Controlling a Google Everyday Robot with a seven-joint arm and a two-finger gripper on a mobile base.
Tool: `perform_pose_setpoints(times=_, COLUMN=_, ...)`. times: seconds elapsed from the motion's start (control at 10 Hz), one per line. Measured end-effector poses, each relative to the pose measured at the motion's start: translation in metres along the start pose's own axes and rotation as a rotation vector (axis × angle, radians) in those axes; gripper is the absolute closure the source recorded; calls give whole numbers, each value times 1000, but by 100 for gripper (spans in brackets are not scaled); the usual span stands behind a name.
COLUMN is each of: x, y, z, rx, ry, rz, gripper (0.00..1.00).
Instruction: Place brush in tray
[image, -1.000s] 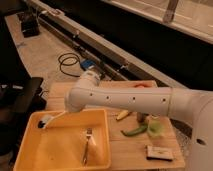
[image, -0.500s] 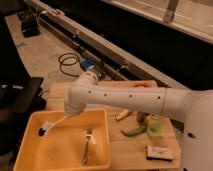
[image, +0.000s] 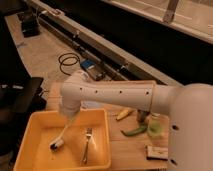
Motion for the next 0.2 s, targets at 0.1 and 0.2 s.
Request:
perform_pose_setpoints(times=0.1, x=0, y=0, z=0, rx=-1, ry=0, rz=0, gripper=37)
perform_pose_setpoints(times=0.2, x=0, y=0, z=0, rx=-1, ry=0, rz=0, gripper=37)
